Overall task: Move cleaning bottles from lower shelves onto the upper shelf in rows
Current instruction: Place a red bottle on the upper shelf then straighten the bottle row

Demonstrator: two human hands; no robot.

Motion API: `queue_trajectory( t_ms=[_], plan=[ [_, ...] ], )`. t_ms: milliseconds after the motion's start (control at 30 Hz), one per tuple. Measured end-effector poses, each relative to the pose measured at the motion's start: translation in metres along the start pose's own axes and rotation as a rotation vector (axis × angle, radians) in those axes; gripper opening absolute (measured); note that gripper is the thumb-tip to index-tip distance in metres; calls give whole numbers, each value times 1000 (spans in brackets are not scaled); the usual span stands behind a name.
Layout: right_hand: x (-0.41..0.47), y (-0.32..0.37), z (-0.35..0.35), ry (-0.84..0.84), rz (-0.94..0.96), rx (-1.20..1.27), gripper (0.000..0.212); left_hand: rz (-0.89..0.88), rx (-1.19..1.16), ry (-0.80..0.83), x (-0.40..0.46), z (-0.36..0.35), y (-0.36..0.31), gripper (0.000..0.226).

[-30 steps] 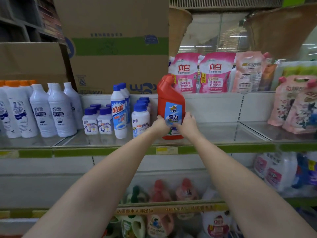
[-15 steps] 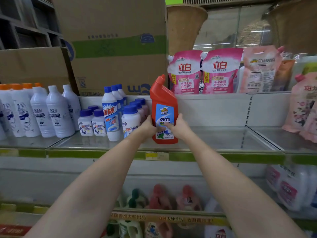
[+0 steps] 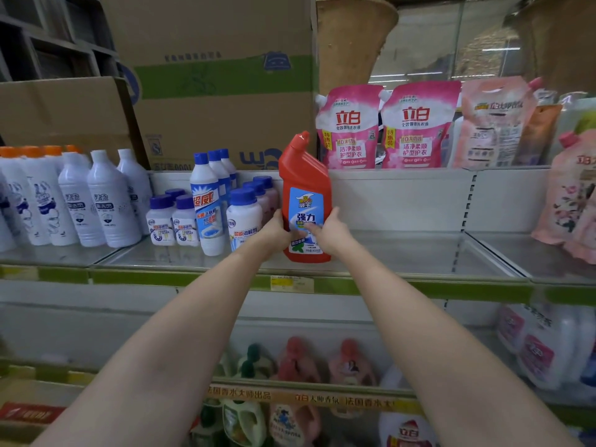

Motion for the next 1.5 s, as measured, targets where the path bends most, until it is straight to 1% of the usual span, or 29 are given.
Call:
queue_trajectory(
  t_ms=[67,167,233,367,567,733,867,1067,1133,1267,1333,1400,1500],
  plan=[
    [-2,0,2,8,8,-9,59,-1,10,-12,0,0,-1,65],
    [-5,-3,4,18,16,-29,63,14,33,-17,2,0,0,63],
    [-4,-2,4,12,27,-22,62,26,39,0,5,0,0,63],
    [-3,0,2,5,46,-19,57,52,14,18,6,3,2,65],
    [-2,0,2,0,73,-32,54,64,-19,34,9,4,7,72],
    [1,0,1,-12,72,-31,55,71,11,44,10,4,7,73],
    [1,0,-1,-26,63,-23,60,59,29,45,10,5,6,71],
    [-1,-3,-2,-48,58,-4,53,-2,28,2,4,6,3,64],
    [-3,-2,-2,-51,50,2,53,-48,86,-28,2,7,-1,61],
    [-6,1,0,-74,50,-22,54,-171,298,-127,-2,12,-11,53],
    [-8,3,3,-90,53,-32,51,-212,372,-165,-5,14,-16,49],
    [-10,6,9,-127,54,-60,48,-226,433,-196,-8,18,-19,43],
    [-15,10,24,-232,58,-134,45,-272,478,-205,-11,27,-20,30]
  ],
)
Point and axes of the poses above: each hand's wrist, its own x-axis towards the middle knuckle, its own z-axis out of the back of the hand, y = z × x, the point moved 9 cm from there along x, towards the middle knuckle, and after that the axes turned 14 degrees about -y, right-handed, at the moved point
